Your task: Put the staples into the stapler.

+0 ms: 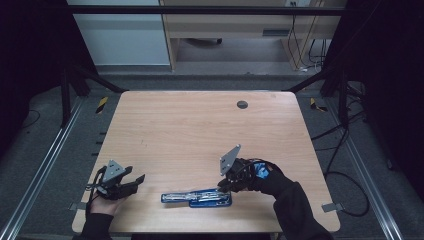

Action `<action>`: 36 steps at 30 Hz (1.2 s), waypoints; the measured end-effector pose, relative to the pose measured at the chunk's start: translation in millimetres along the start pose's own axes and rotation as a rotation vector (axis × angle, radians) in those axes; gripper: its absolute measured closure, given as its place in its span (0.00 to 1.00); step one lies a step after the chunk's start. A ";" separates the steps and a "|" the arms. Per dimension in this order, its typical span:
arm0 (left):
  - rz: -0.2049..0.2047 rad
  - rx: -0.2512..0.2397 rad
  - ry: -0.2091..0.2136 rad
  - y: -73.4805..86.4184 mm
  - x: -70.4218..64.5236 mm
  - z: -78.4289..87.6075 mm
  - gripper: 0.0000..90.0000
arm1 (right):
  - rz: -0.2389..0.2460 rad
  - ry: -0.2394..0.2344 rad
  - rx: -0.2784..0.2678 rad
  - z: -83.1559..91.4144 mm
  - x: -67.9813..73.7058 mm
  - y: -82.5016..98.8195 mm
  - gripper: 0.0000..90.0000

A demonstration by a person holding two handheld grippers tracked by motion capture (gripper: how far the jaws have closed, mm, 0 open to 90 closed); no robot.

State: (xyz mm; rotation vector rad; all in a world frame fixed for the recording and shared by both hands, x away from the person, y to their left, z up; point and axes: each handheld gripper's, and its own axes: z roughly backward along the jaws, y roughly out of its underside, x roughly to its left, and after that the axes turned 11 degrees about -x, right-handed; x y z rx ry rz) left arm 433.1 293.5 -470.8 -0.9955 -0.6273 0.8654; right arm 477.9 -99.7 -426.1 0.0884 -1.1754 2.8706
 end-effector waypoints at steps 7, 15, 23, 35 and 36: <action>0.002 0.003 -0.002 0.4 -0.4 -0.9 0.45 | 0.009 -0.010 0.008 -4.7 -0.6 3.8 0.86; 0.002 0.006 -0.003 0.7 -0.5 -1.9 0.45 | 0.010 -0.016 0.015 -8.2 -3.0 5.0 0.86; 0.002 0.006 -0.002 0.7 -0.5 -1.9 0.45 | 0.010 -0.020 0.020 -10.1 -3.0 6.6 0.86; 0.001 0.007 -0.003 0.7 -0.3 -1.9 0.45 | 0.001 -0.027 0.033 -11.6 -3.8 8.1 0.86; 0.002 0.007 -0.003 0.7 -0.4 -1.8 0.45 | 0.000 -0.029 0.034 -11.7 -3.8 8.2 0.86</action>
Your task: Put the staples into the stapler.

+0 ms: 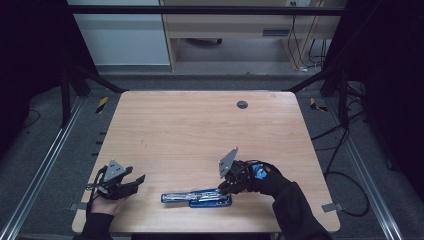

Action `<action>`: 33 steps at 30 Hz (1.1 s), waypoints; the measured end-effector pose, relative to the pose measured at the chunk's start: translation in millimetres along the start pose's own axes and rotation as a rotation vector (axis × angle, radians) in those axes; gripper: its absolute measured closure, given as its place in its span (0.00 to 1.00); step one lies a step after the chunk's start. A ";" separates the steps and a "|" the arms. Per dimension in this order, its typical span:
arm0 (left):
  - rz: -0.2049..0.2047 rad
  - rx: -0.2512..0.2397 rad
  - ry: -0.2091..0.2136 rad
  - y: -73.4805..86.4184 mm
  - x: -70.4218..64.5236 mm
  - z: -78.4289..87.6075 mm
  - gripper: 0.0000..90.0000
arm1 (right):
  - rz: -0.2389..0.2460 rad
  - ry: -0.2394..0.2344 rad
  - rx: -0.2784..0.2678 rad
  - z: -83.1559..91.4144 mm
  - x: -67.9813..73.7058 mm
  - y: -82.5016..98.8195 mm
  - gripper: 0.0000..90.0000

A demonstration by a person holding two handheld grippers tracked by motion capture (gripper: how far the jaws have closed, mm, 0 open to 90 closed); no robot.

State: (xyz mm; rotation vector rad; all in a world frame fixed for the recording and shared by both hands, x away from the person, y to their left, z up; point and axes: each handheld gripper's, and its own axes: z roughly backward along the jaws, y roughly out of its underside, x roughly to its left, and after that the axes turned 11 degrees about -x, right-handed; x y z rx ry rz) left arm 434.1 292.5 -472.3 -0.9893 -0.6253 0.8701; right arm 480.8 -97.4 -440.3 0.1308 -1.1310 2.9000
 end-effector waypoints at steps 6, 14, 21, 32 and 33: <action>-0.001 0.000 0.001 -0.1 0.0 0.2 0.45 | 0.003 0.001 0.007 -1.3 -0.1 0.3 0.86; -0.001 -0.001 0.001 -0.1 0.0 0.1 0.45 | 0.007 0.003 0.014 -2.6 0.6 0.3 0.86; -0.001 -0.001 0.001 -0.2 0.0 0.3 0.45 | 0.006 0.017 -0.006 -1.6 0.5 0.4 0.79; -0.002 0.002 0.005 0.0 -0.1 -0.4 0.45 | -0.024 0.002 -0.013 -4.5 -0.9 2.6 0.86; -0.002 0.003 0.006 -0.1 0.0 -0.4 0.45 | -0.024 0.003 -0.009 -4.3 -0.6 2.2 0.86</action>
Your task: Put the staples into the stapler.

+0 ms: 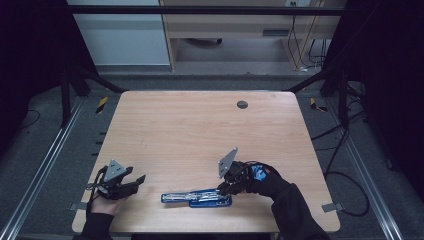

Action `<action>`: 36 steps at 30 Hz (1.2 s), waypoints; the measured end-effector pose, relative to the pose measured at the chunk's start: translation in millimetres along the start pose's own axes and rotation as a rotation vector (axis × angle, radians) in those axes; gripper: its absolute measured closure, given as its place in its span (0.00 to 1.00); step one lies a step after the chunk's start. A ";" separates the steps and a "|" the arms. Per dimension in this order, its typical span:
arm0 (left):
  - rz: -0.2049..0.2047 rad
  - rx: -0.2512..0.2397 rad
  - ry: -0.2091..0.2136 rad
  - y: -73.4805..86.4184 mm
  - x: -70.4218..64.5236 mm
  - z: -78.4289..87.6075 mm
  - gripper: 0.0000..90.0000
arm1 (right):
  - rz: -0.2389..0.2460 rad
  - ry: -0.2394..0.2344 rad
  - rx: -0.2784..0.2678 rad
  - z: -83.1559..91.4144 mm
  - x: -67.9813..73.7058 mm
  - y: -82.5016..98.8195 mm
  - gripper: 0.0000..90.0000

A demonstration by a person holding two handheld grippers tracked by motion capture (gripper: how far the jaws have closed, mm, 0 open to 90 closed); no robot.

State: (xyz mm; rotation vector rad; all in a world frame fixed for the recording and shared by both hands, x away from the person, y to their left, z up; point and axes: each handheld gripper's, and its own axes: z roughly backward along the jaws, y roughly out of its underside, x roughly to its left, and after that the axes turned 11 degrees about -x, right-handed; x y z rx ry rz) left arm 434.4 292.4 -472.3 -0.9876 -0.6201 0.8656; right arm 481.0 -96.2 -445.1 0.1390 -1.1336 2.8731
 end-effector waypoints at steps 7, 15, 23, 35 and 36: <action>-0.001 0.000 0.000 0.1 0.0 -0.2 0.45 | 0.013 -0.007 -0.017 1.4 -0.6 -1.0 0.87; -0.002 0.002 -0.001 0.1 -0.2 -0.3 0.45 | 0.019 -0.014 -0.015 1.3 -1.7 0.6 0.87; -0.003 0.003 0.000 0.0 -0.2 -0.4 0.45 | 0.016 -0.017 -0.007 -0.5 -2.1 1.7 0.81; -0.003 0.005 0.001 -0.1 -0.4 -0.4 0.45 | -0.024 0.031 -0.028 4.4 0.4 -0.4 0.79; -0.003 0.005 0.001 -0.1 -0.3 -0.4 0.45 | -0.031 0.032 -0.027 3.8 0.5 -0.1 0.80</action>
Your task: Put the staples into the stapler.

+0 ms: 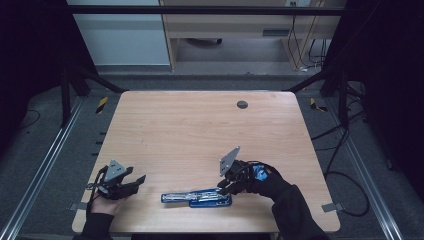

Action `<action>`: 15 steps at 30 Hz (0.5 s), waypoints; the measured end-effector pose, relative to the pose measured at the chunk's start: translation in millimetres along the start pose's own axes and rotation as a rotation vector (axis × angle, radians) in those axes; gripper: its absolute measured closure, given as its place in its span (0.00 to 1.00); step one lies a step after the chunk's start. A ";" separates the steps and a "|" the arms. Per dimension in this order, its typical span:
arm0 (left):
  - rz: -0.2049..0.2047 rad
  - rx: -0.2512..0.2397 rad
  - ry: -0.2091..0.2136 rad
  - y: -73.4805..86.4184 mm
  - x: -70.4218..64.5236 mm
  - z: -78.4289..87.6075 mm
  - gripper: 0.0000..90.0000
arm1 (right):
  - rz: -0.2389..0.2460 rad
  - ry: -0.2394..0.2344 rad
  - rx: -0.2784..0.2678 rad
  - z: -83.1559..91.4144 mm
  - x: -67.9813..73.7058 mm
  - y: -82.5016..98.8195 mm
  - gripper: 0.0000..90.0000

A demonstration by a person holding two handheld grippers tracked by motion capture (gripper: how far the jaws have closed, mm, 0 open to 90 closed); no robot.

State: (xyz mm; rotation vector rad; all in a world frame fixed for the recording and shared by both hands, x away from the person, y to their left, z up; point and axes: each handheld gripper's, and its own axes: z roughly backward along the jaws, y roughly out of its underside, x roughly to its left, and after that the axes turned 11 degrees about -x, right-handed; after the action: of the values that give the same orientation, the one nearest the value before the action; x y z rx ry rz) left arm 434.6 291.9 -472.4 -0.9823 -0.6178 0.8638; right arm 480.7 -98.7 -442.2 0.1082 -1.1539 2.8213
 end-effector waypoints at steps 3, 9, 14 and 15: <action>0.000 0.001 0.000 0.1 0.1 -0.1 0.45 | -0.017 0.002 0.005 -1.8 -0.4 1.1 0.81; 0.000 0.001 0.000 0.0 0.1 -0.1 0.45 | -0.022 -0.010 0.017 -3.2 0.5 0.8 0.86; -0.001 0.002 0.001 0.1 0.0 -0.4 0.45 | -0.005 -0.009 0.016 -1.6 1.7 -0.4 0.87; -0.001 0.002 0.001 0.1 0.0 -0.5 0.45 | 0.002 -0.010 0.013 -1.0 1.5 -0.4 0.87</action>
State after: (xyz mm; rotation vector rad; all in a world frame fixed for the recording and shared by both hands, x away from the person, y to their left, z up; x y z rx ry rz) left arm 434.9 291.7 -472.7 -0.9803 -0.6166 0.8625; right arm 479.3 -97.6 -442.4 0.1220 -1.1384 2.8340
